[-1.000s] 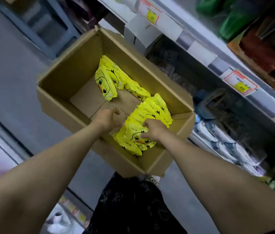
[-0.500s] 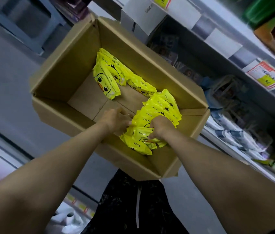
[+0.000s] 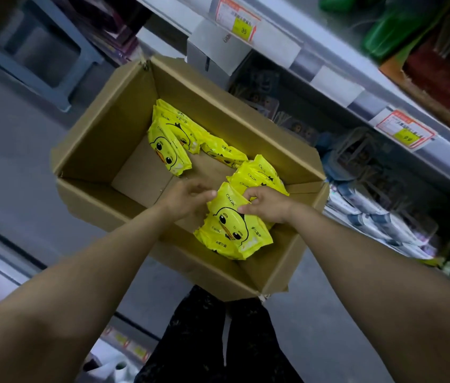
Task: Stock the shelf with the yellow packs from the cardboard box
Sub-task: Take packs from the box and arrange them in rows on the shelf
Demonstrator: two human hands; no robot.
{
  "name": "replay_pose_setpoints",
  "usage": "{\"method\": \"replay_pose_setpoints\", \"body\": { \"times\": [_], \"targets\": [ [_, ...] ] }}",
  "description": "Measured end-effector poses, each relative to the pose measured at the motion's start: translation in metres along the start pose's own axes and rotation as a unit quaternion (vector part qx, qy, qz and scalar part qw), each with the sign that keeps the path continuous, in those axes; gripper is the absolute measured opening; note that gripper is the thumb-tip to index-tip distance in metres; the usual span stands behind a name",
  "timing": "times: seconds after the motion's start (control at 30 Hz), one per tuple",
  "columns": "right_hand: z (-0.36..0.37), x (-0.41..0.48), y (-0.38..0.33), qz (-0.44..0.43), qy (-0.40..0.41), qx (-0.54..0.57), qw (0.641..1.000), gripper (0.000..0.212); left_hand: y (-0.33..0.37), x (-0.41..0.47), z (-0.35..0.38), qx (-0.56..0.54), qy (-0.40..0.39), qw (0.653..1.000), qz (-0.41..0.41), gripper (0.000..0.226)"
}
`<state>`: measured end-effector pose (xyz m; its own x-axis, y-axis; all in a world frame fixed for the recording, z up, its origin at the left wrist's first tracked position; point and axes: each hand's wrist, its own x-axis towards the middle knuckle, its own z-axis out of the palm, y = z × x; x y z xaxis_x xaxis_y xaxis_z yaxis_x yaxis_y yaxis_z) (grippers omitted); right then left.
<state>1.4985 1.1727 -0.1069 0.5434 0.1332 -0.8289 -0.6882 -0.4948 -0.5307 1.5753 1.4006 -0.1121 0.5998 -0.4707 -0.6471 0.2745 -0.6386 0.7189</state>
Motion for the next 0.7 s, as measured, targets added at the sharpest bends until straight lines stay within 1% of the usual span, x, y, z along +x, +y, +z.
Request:
{"method": "replay_pose_setpoints", "body": {
  "times": [0.1, 0.23, 0.3, 0.4, 0.43, 0.47, 0.6, 0.63, 0.7],
  "targets": [
    [-0.004, -0.010, -0.004, 0.005, -0.025, 0.006, 1.000, 0.020, 0.012, -0.003, 0.003, -0.067, -0.029, 0.997, 0.003, 0.026],
    [-0.007, -0.025, -0.012, -0.001, -0.022, 0.019, 1.000, 0.030, 0.025, -0.004, 0.006, -0.115, -0.052, 0.992, -0.019, 0.026],
    [-0.009, -0.036, -0.014, 0.003, -0.013, 0.019, 1.000, 0.047, 0.032, -0.005, 0.010, -0.119, -0.047, 0.992, -0.023, 0.022],
    [-0.013, -0.051, -0.015, 0.017, 0.000, -0.026, 1.000, 0.094, 0.041, -0.007, 0.018, -0.134, -0.026, 0.990, -0.017, 0.017],
    [-0.014, -0.054, -0.014, 0.019, 0.002, -0.050, 0.999, 0.102, 0.045, -0.007, 0.022, -0.137, -0.018, 0.990, -0.014, 0.016],
    [-0.014, -0.058, -0.015, 0.018, 0.004, -0.075, 0.997, 0.107, 0.047, -0.007, 0.026, -0.140, -0.011, 0.990, -0.014, 0.015],
    [-0.025, -0.072, -0.004, 0.012, 0.054, -0.112, 0.992, 0.107, 0.059, -0.006, 0.039, -0.127, 0.002, 0.992, -0.006, 0.018],
    [-0.031, -0.081, -0.004, 0.016, 0.068, -0.110, 0.992, 0.104, 0.060, -0.005, 0.040, -0.121, 0.002, 0.993, -0.005, 0.020],
    [-0.044, -0.093, 0.005, 0.016, 0.101, -0.091, 0.991, 0.088, 0.059, -0.003, 0.041, -0.115, 0.003, 0.993, -0.006, 0.025]
  ]
}}
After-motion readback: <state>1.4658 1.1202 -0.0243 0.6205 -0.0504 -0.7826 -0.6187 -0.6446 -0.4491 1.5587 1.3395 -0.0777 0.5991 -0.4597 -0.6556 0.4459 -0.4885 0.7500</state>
